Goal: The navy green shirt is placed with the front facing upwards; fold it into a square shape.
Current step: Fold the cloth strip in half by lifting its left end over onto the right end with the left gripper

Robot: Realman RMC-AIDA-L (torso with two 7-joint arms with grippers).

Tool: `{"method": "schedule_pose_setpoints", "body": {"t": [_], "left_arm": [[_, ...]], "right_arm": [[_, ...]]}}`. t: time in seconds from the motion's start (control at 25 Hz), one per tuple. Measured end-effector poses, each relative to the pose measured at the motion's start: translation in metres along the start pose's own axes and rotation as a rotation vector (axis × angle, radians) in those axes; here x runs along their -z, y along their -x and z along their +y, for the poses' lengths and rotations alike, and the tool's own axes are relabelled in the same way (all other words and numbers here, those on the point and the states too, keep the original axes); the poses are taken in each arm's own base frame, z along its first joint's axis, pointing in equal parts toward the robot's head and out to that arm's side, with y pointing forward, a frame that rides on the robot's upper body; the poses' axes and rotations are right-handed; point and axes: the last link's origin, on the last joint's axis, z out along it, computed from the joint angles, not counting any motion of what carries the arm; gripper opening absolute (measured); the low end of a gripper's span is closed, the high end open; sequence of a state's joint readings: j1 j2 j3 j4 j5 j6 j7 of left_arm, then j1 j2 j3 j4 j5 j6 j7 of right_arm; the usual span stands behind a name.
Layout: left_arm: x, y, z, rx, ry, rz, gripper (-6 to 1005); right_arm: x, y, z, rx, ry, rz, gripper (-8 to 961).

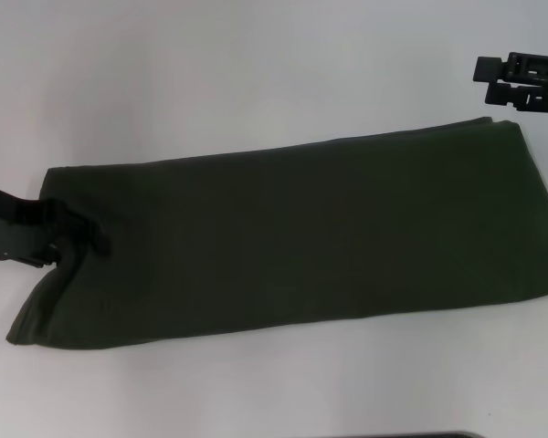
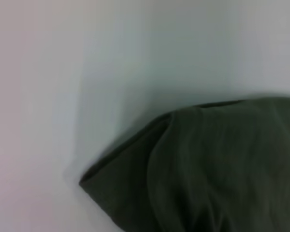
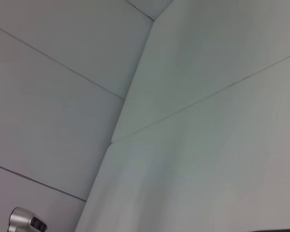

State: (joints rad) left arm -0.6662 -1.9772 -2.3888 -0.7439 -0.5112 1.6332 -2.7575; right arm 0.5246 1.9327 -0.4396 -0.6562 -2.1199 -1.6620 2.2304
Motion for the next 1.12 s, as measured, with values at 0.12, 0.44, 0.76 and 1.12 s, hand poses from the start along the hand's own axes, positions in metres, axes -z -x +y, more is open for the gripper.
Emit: {"method": "schedule_pose_setpoints", "body": {"t": [0.12, 0.44, 0.76, 1.12], "left_arm": [[0.000, 0.000, 0.000, -0.001, 0.000, -0.002, 712], [0.005, -0.002, 0.005, -0.033, -0.025, 0.007, 245], [0.009, -0.004, 0.023, -0.101, -0.029, -0.003, 112], [0.011, -0.007, 0.033, -0.118, 0.019, 0.013, 111]], "right_arm": [[0.000, 0.000, 0.000, -0.002, 0.000, 0.000, 852], [0.000, -0.001, 0.000, -0.005, 0.002, 0.002, 853], [0.001, -0.002, -0.001, -0.008, 0.002, 0.001, 853], [0.002, -0.001, -0.001, -0.007, 0.000, -0.001, 853]]}}
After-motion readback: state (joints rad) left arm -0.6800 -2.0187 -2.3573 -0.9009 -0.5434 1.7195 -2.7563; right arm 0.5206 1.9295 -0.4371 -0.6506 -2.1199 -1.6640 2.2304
